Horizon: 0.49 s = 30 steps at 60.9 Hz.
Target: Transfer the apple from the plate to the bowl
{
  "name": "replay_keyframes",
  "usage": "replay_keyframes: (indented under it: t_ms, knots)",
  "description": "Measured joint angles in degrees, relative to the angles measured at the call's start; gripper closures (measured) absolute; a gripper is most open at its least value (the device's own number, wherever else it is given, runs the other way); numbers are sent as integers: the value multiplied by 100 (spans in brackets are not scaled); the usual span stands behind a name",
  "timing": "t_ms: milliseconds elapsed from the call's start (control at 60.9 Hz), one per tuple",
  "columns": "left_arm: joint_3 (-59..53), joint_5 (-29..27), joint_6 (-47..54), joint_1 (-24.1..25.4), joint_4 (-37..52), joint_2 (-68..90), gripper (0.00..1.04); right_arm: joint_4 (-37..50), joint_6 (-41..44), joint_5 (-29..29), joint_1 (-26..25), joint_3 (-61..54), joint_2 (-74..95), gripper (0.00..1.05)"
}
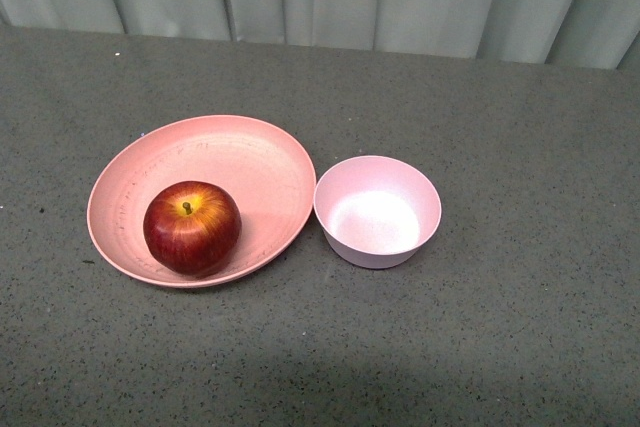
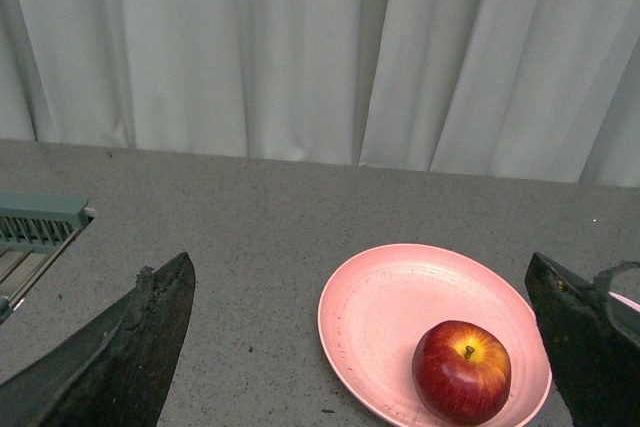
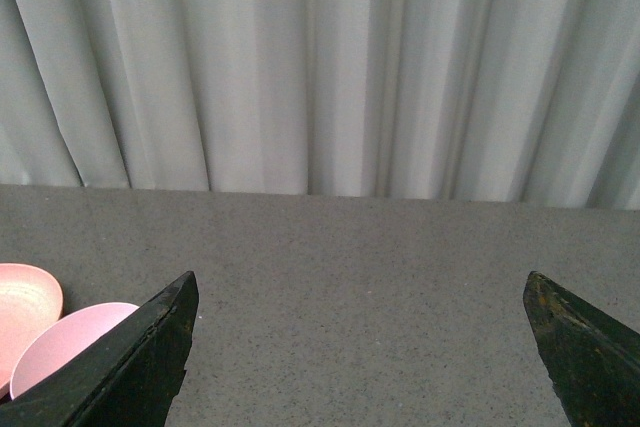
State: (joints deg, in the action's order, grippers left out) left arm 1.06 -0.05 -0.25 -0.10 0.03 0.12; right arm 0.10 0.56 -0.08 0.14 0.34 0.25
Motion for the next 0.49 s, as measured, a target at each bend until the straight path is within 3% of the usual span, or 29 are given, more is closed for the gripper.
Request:
replay_keyframes:
  t_ms: [131, 197, 246, 493]
  knots:
    - [4, -63, -4, -13, -11, 13, 7, 0, 0, 0, 0, 0, 0, 9]
    - [61, -846, -267, -190, -94, 411, 7, 0, 0, 0, 0, 0, 0, 9]
    - [70, -1095, -378, -238, 149, 931, 7, 0, 0, 4, 0, 0, -2, 9]
    - [568, -643, -667, -260, 2583, 4083, 7, 0, 0, 2, 0, 0, -2, 9]
